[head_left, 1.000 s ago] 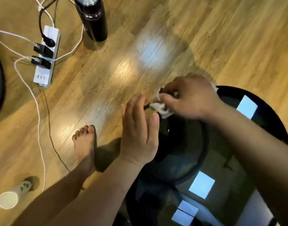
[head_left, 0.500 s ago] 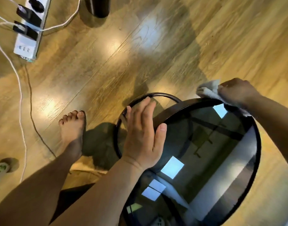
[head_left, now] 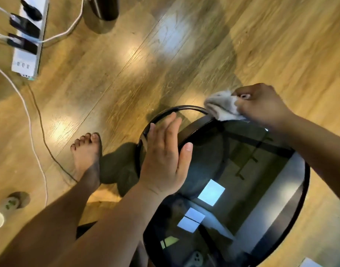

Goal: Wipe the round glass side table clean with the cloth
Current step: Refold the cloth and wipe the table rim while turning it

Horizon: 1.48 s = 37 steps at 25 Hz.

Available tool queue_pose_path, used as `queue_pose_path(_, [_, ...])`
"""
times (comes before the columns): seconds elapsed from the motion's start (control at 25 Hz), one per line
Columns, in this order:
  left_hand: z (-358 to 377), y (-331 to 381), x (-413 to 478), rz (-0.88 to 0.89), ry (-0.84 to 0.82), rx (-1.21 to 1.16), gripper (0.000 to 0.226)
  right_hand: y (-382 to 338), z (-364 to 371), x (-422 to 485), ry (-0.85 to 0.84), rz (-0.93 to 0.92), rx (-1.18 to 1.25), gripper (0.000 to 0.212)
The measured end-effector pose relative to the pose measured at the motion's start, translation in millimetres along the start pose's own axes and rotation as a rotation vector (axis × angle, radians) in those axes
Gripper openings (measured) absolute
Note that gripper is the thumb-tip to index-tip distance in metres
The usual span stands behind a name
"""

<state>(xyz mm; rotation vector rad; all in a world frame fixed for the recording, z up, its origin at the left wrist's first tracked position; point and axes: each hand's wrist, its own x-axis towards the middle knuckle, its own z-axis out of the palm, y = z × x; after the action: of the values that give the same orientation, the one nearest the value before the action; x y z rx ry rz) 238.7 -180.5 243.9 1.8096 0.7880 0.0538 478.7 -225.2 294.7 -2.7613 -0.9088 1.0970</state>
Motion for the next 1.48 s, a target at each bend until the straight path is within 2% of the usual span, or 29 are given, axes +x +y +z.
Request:
queue_pose_path(0.08, [-8.3, 9.4, 6.2, -0.081, -0.155, -0.053, 0.049, 89.5, -27.0, -15.6, 0.173, 0.390, 0.056, 0.032])
queue_pose_path(0.16, [-7.7, 27.0, 26.2, 0.010, -0.202, 0.082, 0.050, 170.1, -31.9, -48.4, 0.151, 0.727, 0.046, 0.042])
queue_pose_path(0.24, [15.5, 60.0, 64.9, 0.181, -0.274, 0.216, 0.049, 214.7, -21.4, -74.0, 0.111, 0.815, -0.018, 0.047])
queue_pose_path(0.28, [37.2, 79.0, 86.3, 0.264, -0.344, 0.298, 0.048, 213.8, -18.6, -75.3, 0.131, 0.821, -0.038, 0.047])
queue_pose_path(0.36, [85.7, 114.6, 121.6, 0.419, -0.475, 0.462, 0.047, 187.4, -21.8, -61.0, 0.216, 0.706, 0.042, 0.046])
queue_pose_path(0.4, [104.8, 125.6, 131.5, 0.477, -0.490, 0.529, 0.047, 173.6, -25.5, -46.7, 0.224, 0.625, 0.110, 0.042])
queue_pose_path(0.48, [118.6, 125.2, 134.8, 0.513, -0.414, 0.585, 0.048, 138.5, -26.5, -20.5, 0.190, 0.355, 0.170, 0.034])
queue_pose_path(0.56, [123.0, 122.8, 131.6, 0.505, -0.321, 0.636, 0.051, 136.8, -24.6, -14.1, 0.225, 0.181, 0.242, 0.036])
queue_pose_path(0.68, [131.7, 125.9, 127.9, 0.553, -0.341, 0.852, 0.059, 196.8, -15.9, -45.9, 0.368, 0.250, 0.445, 0.044])
queue_pose_path(0.76, [134.1, 130.6, 129.8, 0.519, -0.365, 0.942, 0.058, 249.9, -0.3, -84.9, 0.405, 0.420, 0.542, 0.045])
queue_pose_path(0.84, [133.6, 129.6, 130.5, 0.535, -0.385, 0.988, 0.055, 291.1, 26.3, -139.5, 0.378, 0.680, 0.608, 0.046])
queue_pose_path(0.92, [134.9, 130.2, 129.3, 0.563, -0.392, 1.027, 0.054, 311.1, 50.5, -190.4, 0.297, 0.838, 0.590, 0.047])
queue_pose_path(0.96, [136.1, 129.9, 129.8, 0.572, -0.390, 1.048, 0.053, 313.2, 53.4, -202.6, 0.271, 0.837, 0.558, 0.045])
queue_pose_path(1.04, [138.4, 129.4, 130.6, 0.566, -0.399, 1.081, 0.053, 304.5, 36.3, -184.9, 0.276, 0.718, 0.537, 0.041])
queue_pose_path(1.16, [139.0, 131.8, 129.9, 0.523, -0.383, 1.092, 0.053, 256.1, -1.9, -95.9, 0.273, 0.334, 0.446, 0.034])
queue_pose_path(1.24, [140.4, 132.7, 126.8, 0.512, -0.352, 1.108, 0.052, 213.7, -9.8, -45.3, 0.252, 0.127, 0.326, 0.039])
queue_pose_path(1.32, [142.3, 134.4, 127.2, 0.522, -0.342, 1.110, 0.052, 215.0, -12.5, -32.9, 0.271, 0.153, 0.406, 0.044])
queue_pose_path(1.48, [144.8, 135.4, 125.2, 0.510, -0.352, 1.086, 0.053, 316.7, 36.9, -120.7, 0.412, 0.445, 0.722, 0.050])
